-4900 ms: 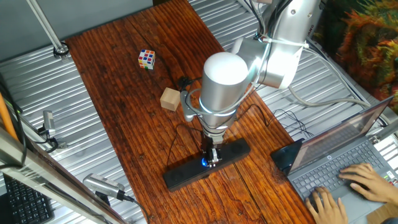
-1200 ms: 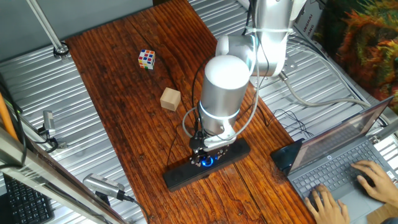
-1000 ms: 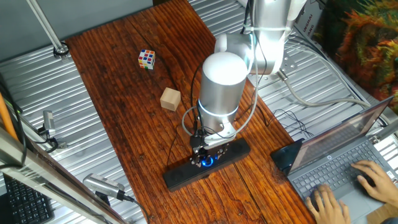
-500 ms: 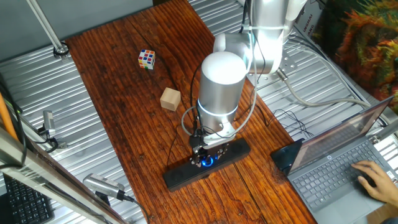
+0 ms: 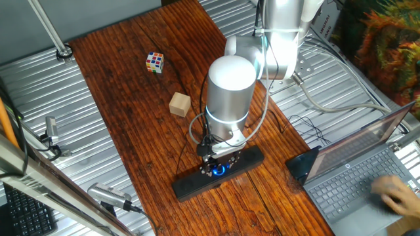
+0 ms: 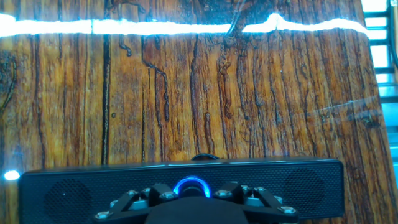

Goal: Turn the knob to increase the volume of the speaker

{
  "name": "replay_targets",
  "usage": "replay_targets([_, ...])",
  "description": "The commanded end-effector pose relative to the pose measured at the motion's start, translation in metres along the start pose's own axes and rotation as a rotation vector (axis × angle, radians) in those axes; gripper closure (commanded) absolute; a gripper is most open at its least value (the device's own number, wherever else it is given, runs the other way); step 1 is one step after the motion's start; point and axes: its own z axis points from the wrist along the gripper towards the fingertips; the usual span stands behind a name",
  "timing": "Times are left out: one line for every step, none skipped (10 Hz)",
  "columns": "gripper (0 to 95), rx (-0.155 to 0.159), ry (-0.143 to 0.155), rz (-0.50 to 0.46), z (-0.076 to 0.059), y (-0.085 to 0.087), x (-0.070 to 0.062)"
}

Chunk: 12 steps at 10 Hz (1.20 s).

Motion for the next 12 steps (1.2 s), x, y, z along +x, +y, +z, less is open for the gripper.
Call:
replay_targets([38.0,-0.001,-0.001,0.009,0.0001,0.0005,0.0006])
replay_targets([38.0,-0.002,-0.002,0.02,0.0002,0.0008,0.0009])
replay_targets([38.0,-0.003,-0.004,0.025,0.0002,0.001,0.0012])
replay_targets([38.0,-0.003,-0.008,0.031,0.0,0.0014,0.0017])
replay_targets([38.0,-0.003,-0.008,0.036,-0.0001,0.0018,0.0022])
replay_targets([38.0,-0.002,-0.008,0.035,0.0001,0.0019,0.0023])
replay_targets([38.0,-0.002,-0.012,0.042,0.0005,0.002,0.0025])
replay_targets([38.0,0.001,-0.021,0.045,0.0015,0.0023,0.0027])
replay_targets([38.0,0.003,-0.031,0.052,0.0023,0.0026,0.003])
replay_targets([38.0,0.004,-0.034,0.06,0.0027,0.0028,0.0031])
replay_targets([38.0,0.004,-0.037,0.067,0.0028,0.0028,0.0031])
replay_targets([38.0,0.003,-0.039,0.075,0.0028,0.0028,0.0031])
